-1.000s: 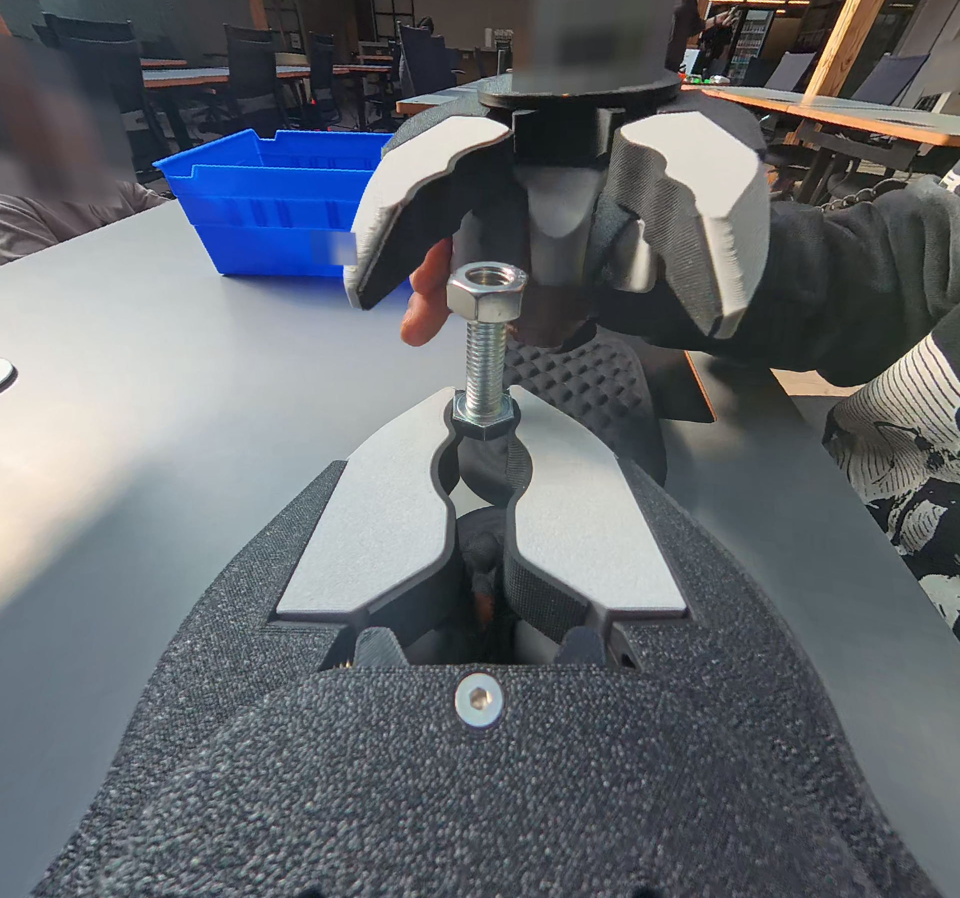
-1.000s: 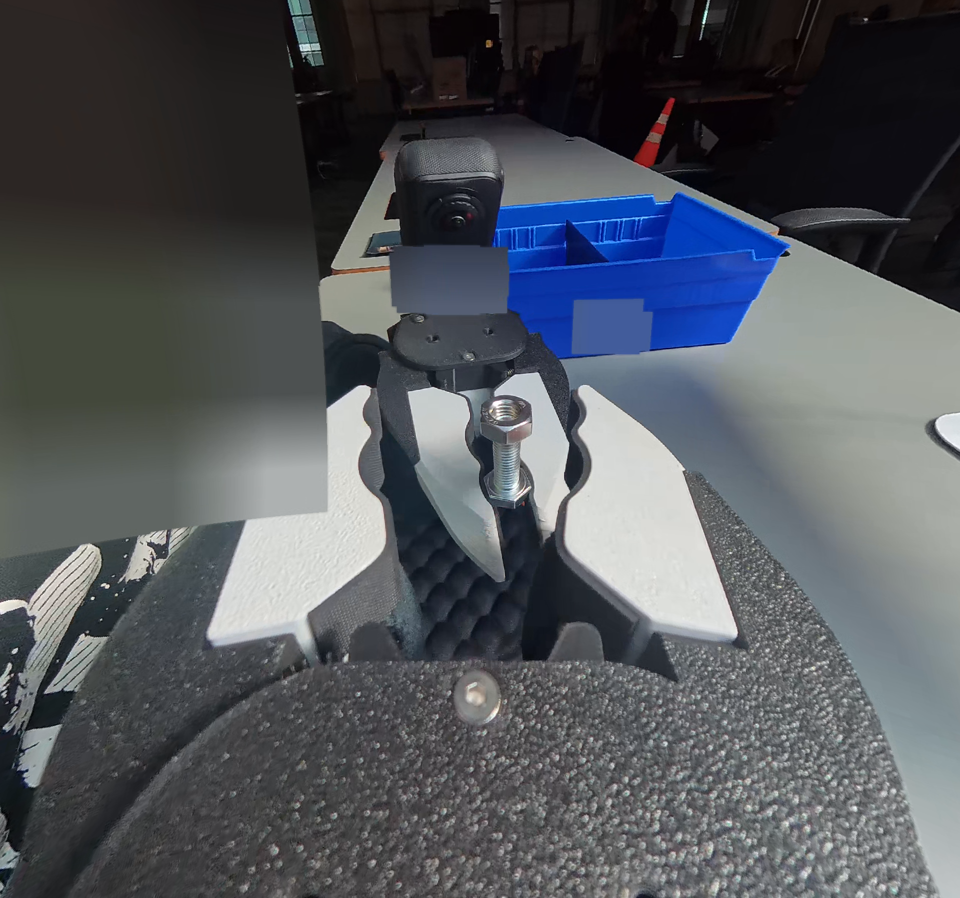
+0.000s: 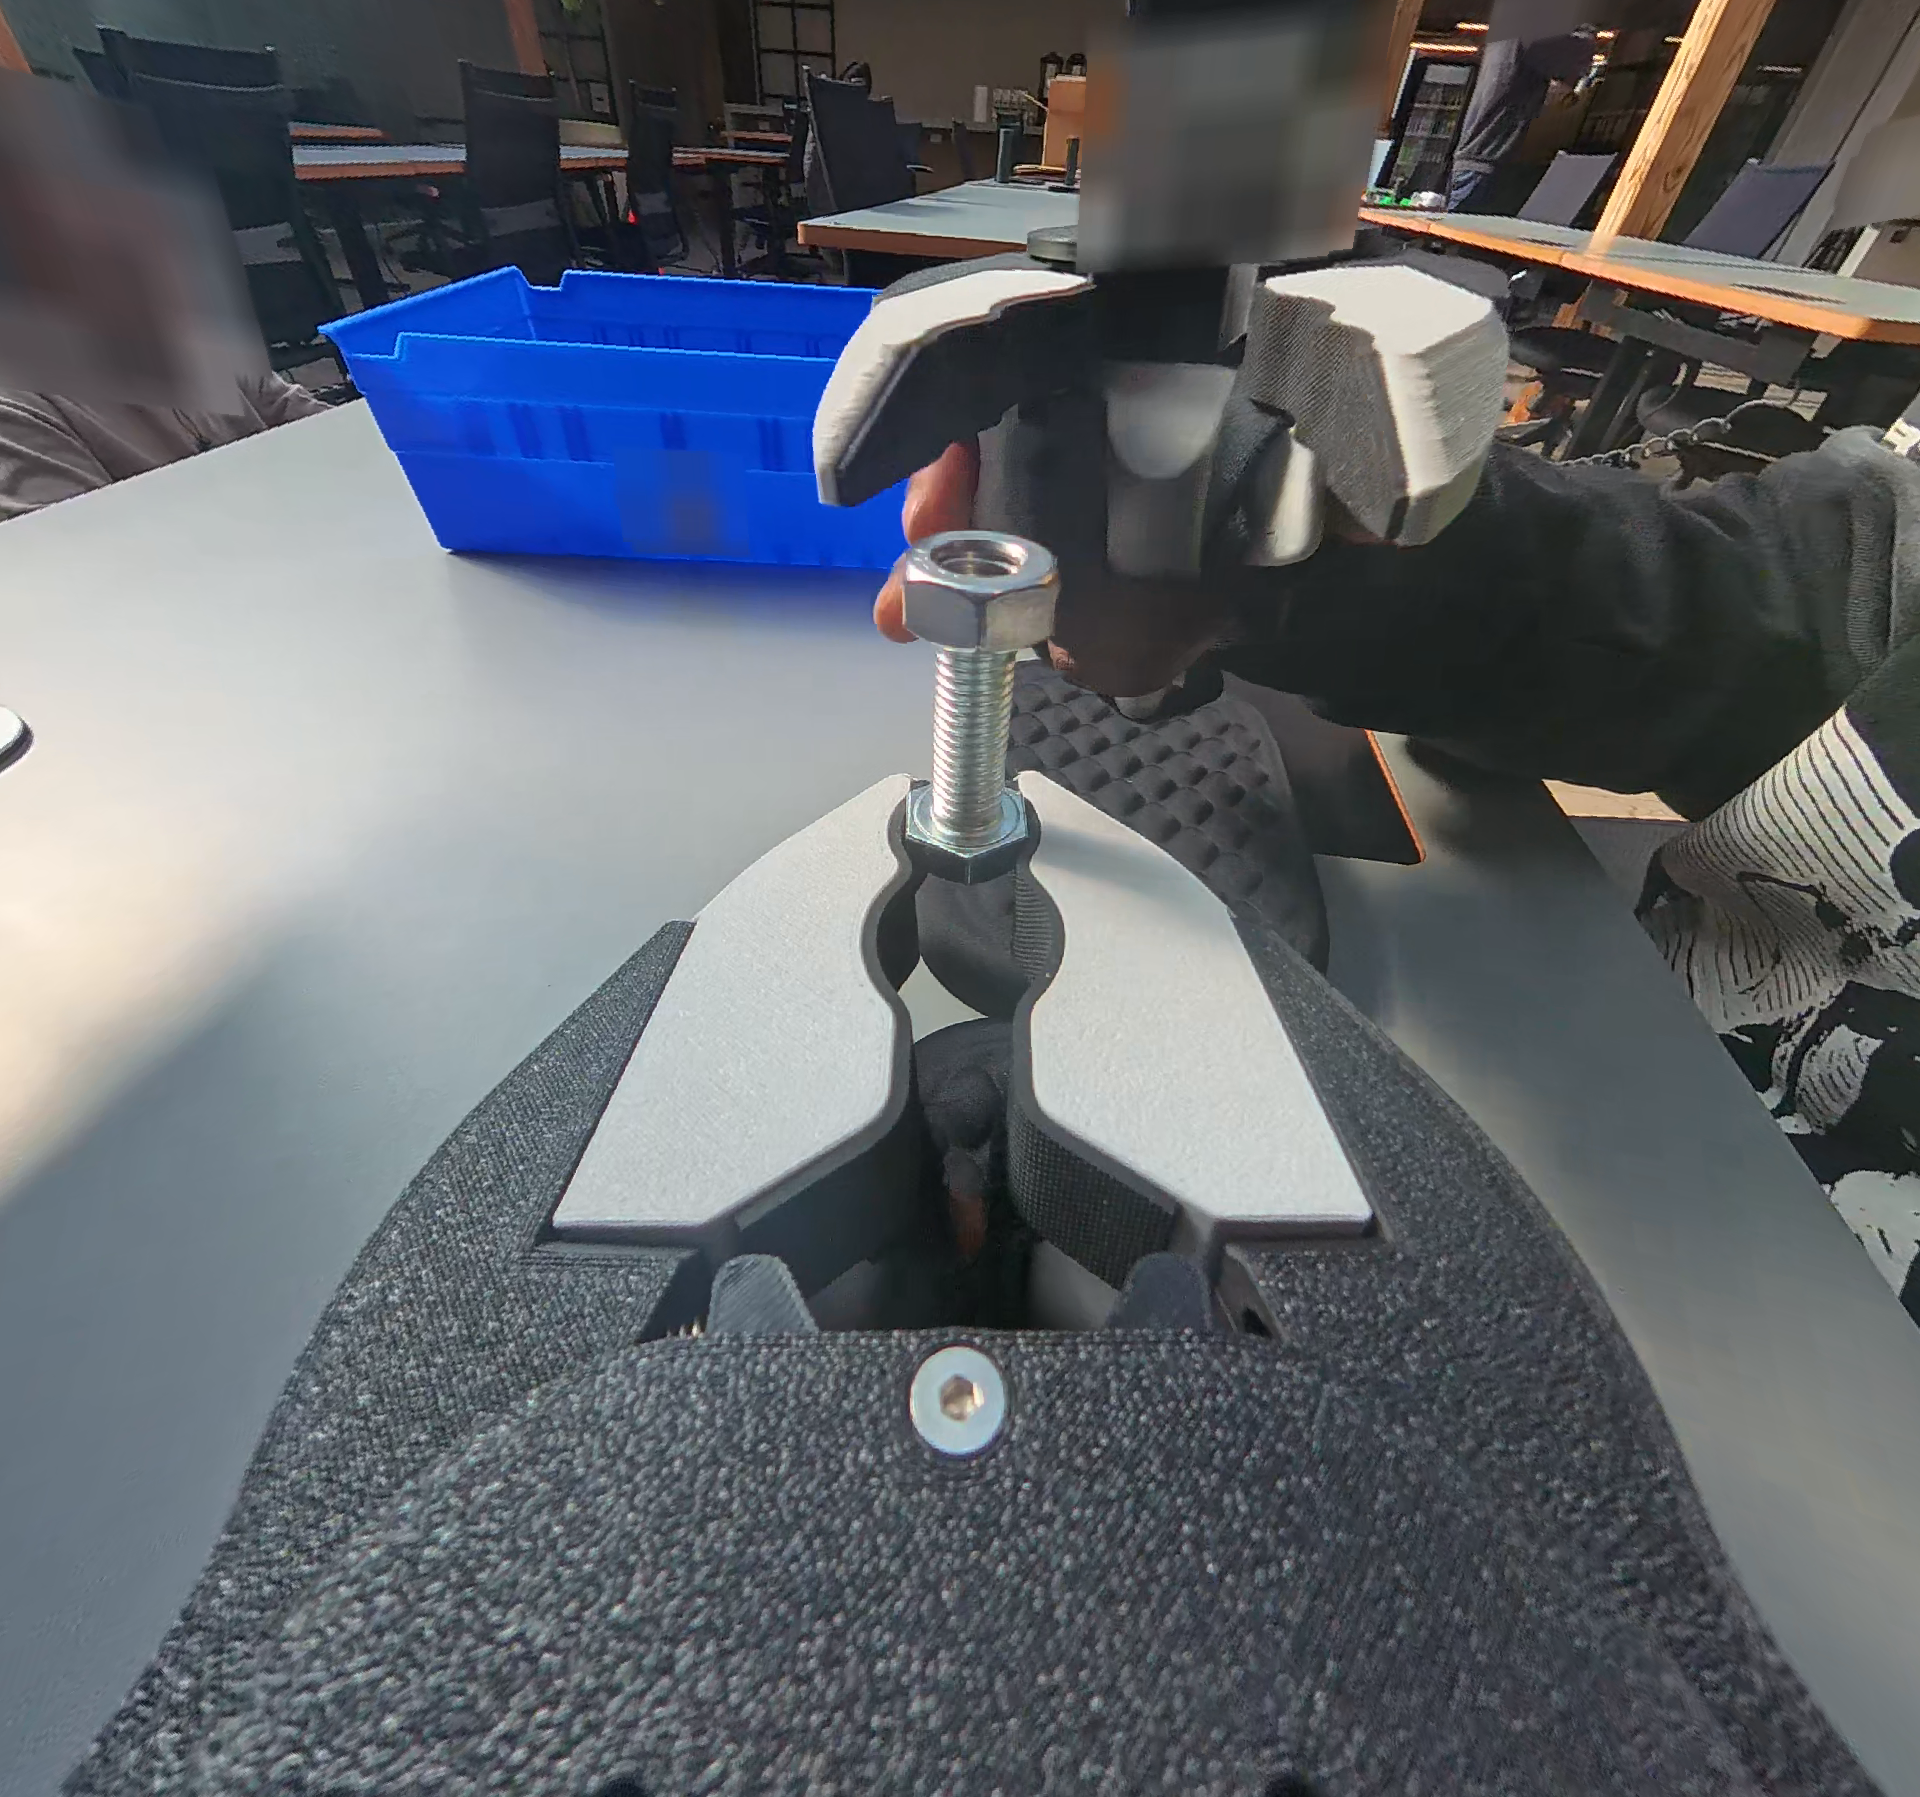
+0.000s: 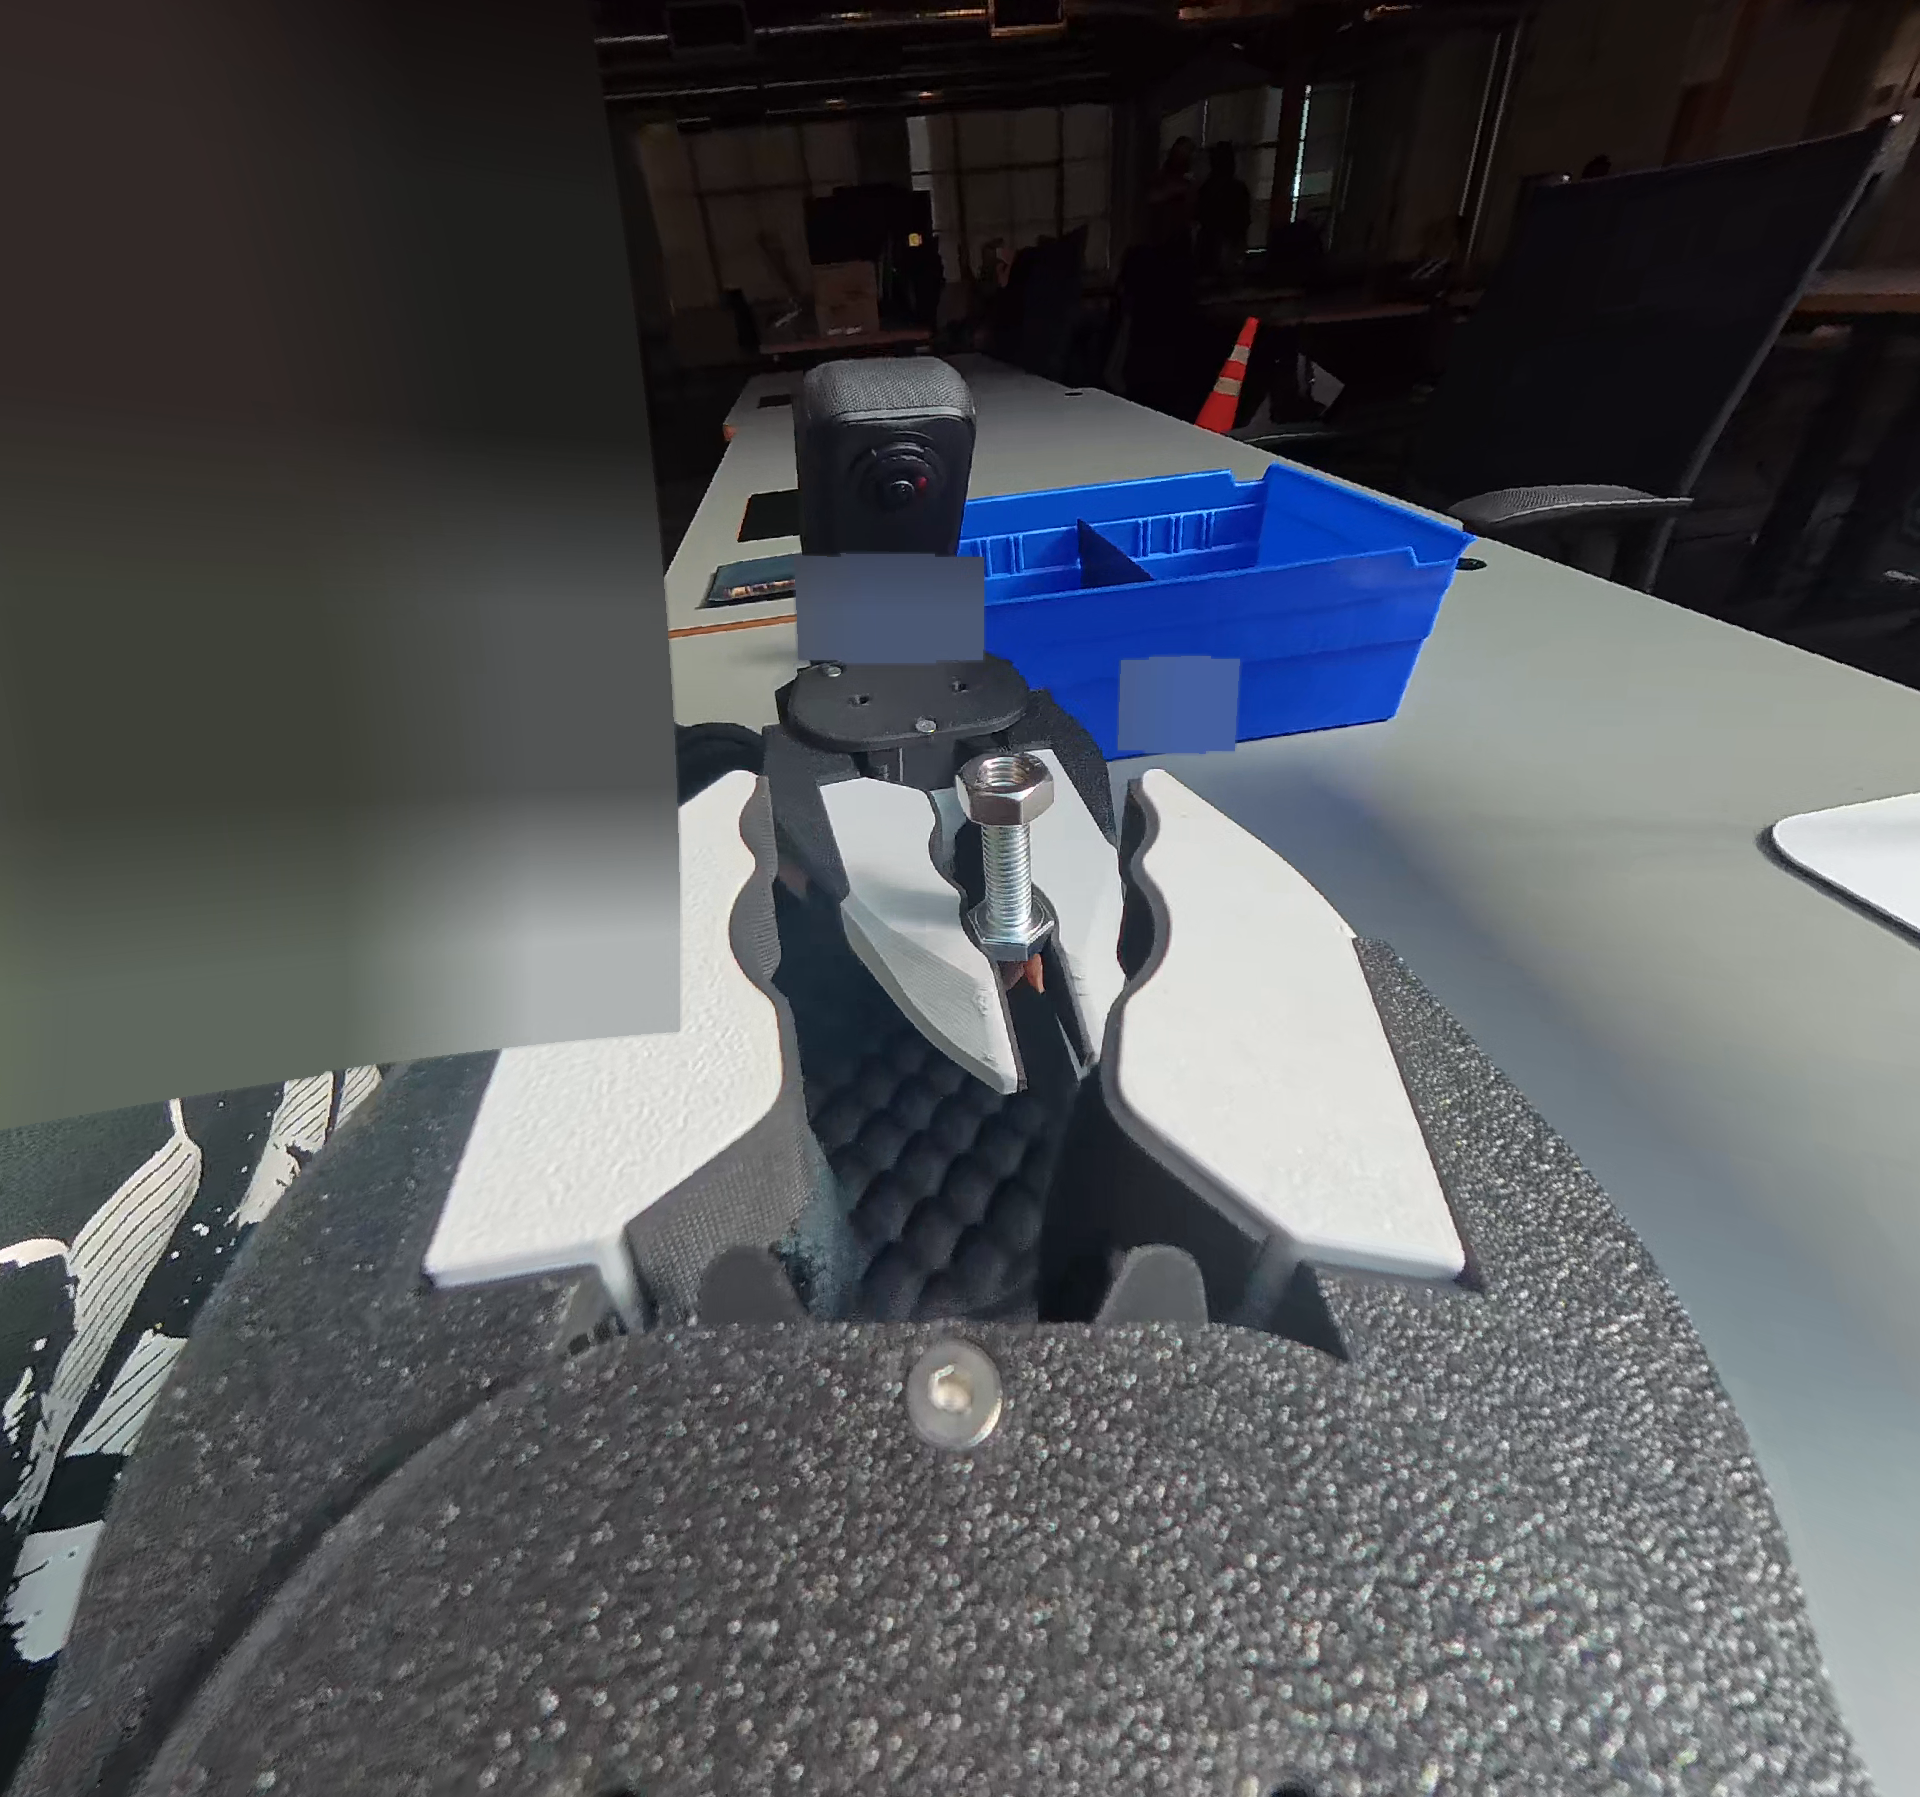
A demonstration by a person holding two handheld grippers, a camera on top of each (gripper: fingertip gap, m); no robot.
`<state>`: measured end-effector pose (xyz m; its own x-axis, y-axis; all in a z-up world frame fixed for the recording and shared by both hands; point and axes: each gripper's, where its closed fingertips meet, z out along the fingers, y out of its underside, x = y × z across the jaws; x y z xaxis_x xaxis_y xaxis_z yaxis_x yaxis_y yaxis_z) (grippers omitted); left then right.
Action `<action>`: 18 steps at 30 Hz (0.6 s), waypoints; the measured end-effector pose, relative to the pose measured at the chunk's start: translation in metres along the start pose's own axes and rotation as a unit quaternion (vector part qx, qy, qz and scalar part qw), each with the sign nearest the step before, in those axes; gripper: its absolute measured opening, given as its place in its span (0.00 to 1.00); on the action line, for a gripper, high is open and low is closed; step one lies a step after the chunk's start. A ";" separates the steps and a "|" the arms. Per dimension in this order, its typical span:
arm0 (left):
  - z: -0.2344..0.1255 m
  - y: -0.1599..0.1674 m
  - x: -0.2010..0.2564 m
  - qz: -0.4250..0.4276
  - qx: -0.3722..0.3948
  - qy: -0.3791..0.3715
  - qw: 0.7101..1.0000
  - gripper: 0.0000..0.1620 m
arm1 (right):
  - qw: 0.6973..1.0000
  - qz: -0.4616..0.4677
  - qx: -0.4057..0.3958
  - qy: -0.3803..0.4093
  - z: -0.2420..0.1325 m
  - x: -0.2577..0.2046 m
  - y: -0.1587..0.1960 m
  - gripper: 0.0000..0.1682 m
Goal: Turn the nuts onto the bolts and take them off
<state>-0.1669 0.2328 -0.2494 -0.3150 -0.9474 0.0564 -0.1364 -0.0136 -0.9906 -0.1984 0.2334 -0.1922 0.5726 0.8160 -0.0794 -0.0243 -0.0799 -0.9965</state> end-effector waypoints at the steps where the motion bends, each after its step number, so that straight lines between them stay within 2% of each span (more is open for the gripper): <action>1: 0.000 0.000 0.000 0.000 0.000 0.001 1.000 0.08 | 1.000 -0.002 -0.002 -0.006 0.004 0.000 0.001 0.40; 4: 0.000 0.000 0.001 0.002 -0.001 0.003 1.000 0.08 | 0.999 -0.011 -0.010 -0.034 0.018 -0.005 0.003 0.43; 9: 0.001 0.001 0.002 0.003 -0.003 0.006 1.000 0.08 | 0.997 -0.008 -0.024 -0.074 0.034 -0.014 0.007 0.42; 18: 0.000 0.000 0.001 -0.002 0.000 0.005 1.000 0.08 | 0.999 -0.009 -0.014 -0.052 0.022 -0.010 0.004 0.36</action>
<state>-0.1671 0.2321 -0.2495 -0.3245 -0.9439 0.0609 -0.1366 -0.0170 -0.9905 -0.2222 0.2378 -0.1965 0.4850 0.8720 -0.0658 0.0079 -0.0796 -0.9968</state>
